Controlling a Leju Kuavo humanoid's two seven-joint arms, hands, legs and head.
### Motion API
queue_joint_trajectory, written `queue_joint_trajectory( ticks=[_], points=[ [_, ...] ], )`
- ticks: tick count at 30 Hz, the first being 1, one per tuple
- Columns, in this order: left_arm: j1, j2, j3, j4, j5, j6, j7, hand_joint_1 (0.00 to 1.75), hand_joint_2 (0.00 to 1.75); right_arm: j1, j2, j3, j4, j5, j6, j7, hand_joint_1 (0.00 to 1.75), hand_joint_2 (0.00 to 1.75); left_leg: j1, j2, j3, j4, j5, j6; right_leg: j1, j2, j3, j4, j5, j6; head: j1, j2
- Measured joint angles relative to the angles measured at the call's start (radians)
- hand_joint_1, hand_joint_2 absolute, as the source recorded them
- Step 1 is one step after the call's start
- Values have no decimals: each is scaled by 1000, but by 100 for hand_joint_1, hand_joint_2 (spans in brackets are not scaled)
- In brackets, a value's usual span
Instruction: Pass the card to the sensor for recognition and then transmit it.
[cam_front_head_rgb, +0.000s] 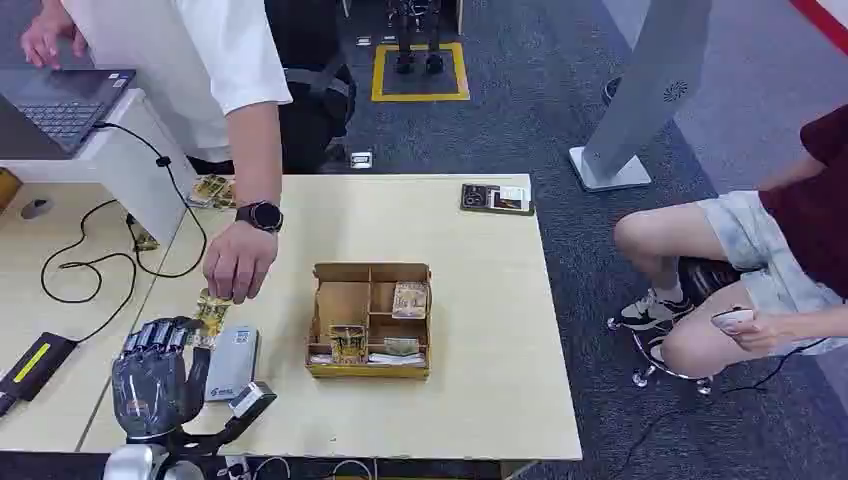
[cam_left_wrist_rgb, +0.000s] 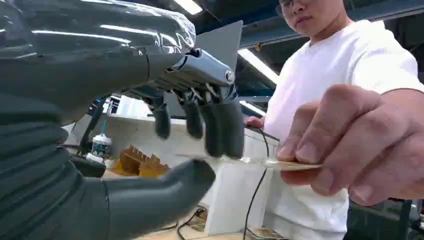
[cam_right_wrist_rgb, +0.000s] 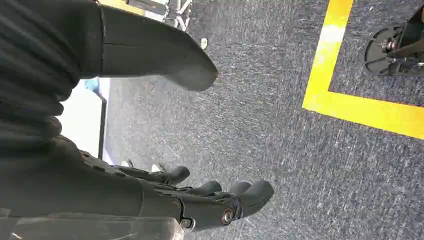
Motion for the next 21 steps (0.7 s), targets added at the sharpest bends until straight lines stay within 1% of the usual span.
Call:
queue_joint_trajectory(
  ticks=[2, 7, 21],
  points=[
    [0, 0, 1, 0, 3, 0, -1, 175, 175, 0, 0, 0, 0, 0, 0, 0, 0, 175, 0, 0, 0, 0, 0, 0, 0, 0, 0, 0, 0, 0, 0, 0],
    [1, -1, 12, 0, 5, 0, -32, 175, 175, 0, 0, 0, 0, 0, 0, 0, 0, 175, 0, 0, 0, 0, 0, 0, 0, 0, 0, 0, 0, 0, 0, 0],
    [2, -2, 29, 0, 12, 0, -50, 175, 175, 0, 0, 2, 0, 0, 0, 0, 0, 175, 0, 0, 0, 0, 0, 0, 0, 0, 0, 0, 0, 0, 0, 0]
  ],
)
